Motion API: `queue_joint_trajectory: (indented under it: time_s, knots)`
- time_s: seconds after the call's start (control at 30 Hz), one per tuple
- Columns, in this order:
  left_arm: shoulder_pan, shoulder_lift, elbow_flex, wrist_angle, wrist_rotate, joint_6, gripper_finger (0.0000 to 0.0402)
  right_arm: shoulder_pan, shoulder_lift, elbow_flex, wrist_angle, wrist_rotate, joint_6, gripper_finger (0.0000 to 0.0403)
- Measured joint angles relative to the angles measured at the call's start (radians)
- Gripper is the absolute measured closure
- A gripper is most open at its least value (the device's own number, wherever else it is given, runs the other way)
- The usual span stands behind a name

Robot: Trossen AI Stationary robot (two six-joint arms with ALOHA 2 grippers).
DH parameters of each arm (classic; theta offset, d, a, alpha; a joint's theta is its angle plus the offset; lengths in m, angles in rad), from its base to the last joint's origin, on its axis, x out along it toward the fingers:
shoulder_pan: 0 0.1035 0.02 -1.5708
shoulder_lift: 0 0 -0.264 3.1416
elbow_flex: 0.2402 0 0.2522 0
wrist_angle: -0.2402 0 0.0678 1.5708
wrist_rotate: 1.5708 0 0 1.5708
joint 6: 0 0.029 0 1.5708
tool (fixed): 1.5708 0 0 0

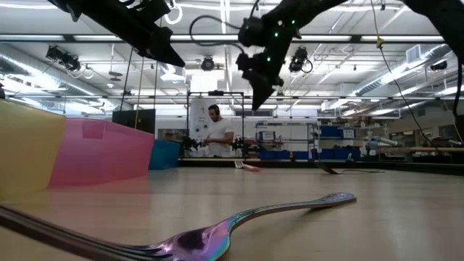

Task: Sort silverware by color (type)
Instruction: Put the pink fork into the blue bin

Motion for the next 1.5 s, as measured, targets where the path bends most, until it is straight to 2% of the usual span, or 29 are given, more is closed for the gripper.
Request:
queue_joint_trajectory:
  time_s: [0.2, 0.43, 0.57, 0.7, 0.9, 1.03, 1.23, 1.4, 1.5]
  knots:
    - [0.000, 0.000, 0.000, -0.001, 0.000, -0.013, 0.0299, -0.006, -0.054, 0.000, 0.001, -0.007, 0.035, 0.0381]
    - [0.000, 0.000, 0.000, -0.004, 0.000, -0.013, 0.0299, -0.012, -0.032, -0.008, -0.002, -0.009, 0.014, 0.0349]
    - [0.000, 0.000, 0.000, -0.007, 0.000, -0.012, 0.0299, -0.018, 0.038, -0.008, 0.016, -0.025, 0.043, 0.0325]
    - [0.000, 0.000, 0.000, -0.015, 0.000, -0.012, 0.0299, -0.029, 0.131, -0.005, 0.040, -0.106, 0.097, 0.0301]
    - [0.000, 0.000, 0.000, -0.017, 0.000, -0.011, 0.0299, -0.049, 0.242, 0.102, -0.020, -0.149, 0.195, 0.0277]
    - [0.000, 0.000, 0.000, -0.017, 0.000, -0.011, 0.0299, -0.081, 0.306, 0.190, -0.080, -0.213, 0.252, 0.0269]
    - [0.000, 0.000, 0.000, -0.018, 0.000, -0.010, 0.0299, -0.109, 0.394, 0.300, -0.141, -0.243, 0.358, 0.0266]
    - [0.000, 0.000, 0.000, -0.024, 0.000, -0.008, 0.0299, -0.116, 0.444, 0.339, -0.154, -0.396, 0.415, 0.0266]
    - [0.000, 0.000, 0.000, -0.034, 0.000, -0.008, 0.0299, -0.112, 0.460, 0.337, -0.160, -0.390, 0.414, 0.0266]
